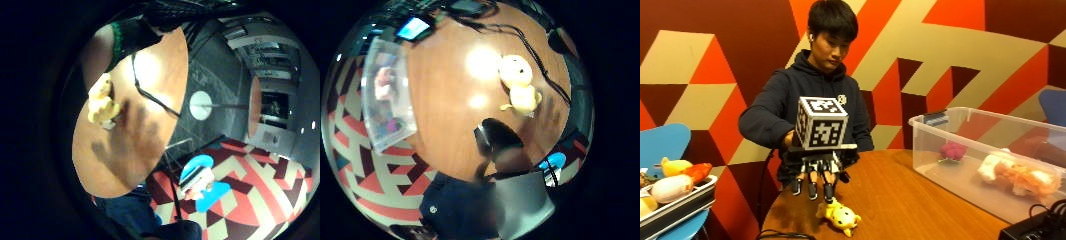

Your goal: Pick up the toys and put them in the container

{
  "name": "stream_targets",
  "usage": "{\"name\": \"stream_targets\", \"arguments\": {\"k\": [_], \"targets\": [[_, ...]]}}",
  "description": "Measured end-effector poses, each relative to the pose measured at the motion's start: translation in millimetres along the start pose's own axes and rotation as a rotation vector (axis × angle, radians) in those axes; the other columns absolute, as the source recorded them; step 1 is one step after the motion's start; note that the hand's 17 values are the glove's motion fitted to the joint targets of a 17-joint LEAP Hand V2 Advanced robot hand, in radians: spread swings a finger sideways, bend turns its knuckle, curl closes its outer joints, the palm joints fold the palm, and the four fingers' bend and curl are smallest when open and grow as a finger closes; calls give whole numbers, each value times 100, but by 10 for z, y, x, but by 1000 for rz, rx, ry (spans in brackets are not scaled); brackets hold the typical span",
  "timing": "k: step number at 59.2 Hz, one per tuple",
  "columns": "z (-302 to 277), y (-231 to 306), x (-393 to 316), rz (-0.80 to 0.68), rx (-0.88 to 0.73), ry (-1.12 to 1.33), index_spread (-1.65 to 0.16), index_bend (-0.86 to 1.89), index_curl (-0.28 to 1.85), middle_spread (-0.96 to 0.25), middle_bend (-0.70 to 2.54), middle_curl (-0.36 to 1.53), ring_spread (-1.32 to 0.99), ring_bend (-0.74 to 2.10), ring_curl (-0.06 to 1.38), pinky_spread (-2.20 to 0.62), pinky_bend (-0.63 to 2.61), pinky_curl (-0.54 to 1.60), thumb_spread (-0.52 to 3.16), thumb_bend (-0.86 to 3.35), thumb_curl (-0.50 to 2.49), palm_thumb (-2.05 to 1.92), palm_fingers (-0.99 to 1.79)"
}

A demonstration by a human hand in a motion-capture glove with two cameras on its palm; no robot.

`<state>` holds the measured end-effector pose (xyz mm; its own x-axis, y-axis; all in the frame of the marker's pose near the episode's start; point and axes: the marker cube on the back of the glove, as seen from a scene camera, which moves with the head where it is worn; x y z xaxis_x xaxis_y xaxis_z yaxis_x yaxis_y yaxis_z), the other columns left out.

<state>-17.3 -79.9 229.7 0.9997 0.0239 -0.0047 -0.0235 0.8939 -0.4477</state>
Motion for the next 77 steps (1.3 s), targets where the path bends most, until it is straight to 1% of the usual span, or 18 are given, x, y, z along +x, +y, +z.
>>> {"name": "stream_targets", "arguments": {"k": [6, 19, 27, 32, 37, 43, 52, 59, 62, 67, 71, 75, 77], "targets": [[179, -119, -22, 10, -32, 11, -11, 71, 59, 5, 10, 32, 2, 13, 24, 0, 93, 28, 129, -3, 37, 17, -12], [468, -290, -111, 67, -78, 62, -10, 83, 61, 3, 18, 31, 2, 12, 19, -1, 89, 26, 126, -2, 34, 11, -9], [577, -351, -195, 27, -78, -24, -10, 90, 62, 1, 20, 32, 1, 13, 16, -2, 86, 24, 129, 1, 35, 17, -4], [515, -348, -277, -36, -29, -120, -10, 98, 64, 0, 27, 35, 0, 15, 15, -3, 81, 22, 141, 12, 38, 34, 6], [356, -295, -380, -101, 19, -218, -12, 106, 65, -4, 38, 39, -2, 14, 13, -3, 75, 20, 145, 18, 41, 46, 13], [-14, -196, -532, -222, 102, -321, -11, 112, 67, -9, 51, 44, -4, 15, 12, -4, 70, 18, 143, 23, 47, 58, 19], [-795, 130, -965, -378, 281, -502, -10, 113, 70, -16, 64, 49, -8, 18, 12, -4, 66, 17, 132, 21, 53, 64, 21], [-1411, 421, -1444, -515, 461, -675, -9, 115, 72, -20, 68, 51, -11, 19, 13, -4, 65, 16, 126, 19, 58, 66, 21], [-1614, 512, -1664, -575, 502, -733, -8, 115, 73, -21, 69, 52, -12, 20, 14, -4, 65, 16, 124, 19, 60, 67, 22], [-1863, 539, -1991, -640, 522, -793, -7, 114, 74, -22, 69, 52, -15, 23, 15, -4, 65, 16, 121, 17, 62, 67, 24], [-1949, 437, -2268, -657, 503, -796, -8, 112, 74, -23, 68, 52, -17, 27, 17, -5, 66, 16, 120, 16, 64, 67, 24], [-1894, 307, -2517, -644, 413, -765, -9, 102, 72, -22, 65, 52, -18, 31, 19, -5, 70, 17, 131, 17, 61, 65, 20], [-1821, 261, -2640, -642, 341, -739, -9, 95, 70, -19, 56, 50, -16, 31, 20, -5, 76, 20, 137, 13, 56, 57, 9]]}}
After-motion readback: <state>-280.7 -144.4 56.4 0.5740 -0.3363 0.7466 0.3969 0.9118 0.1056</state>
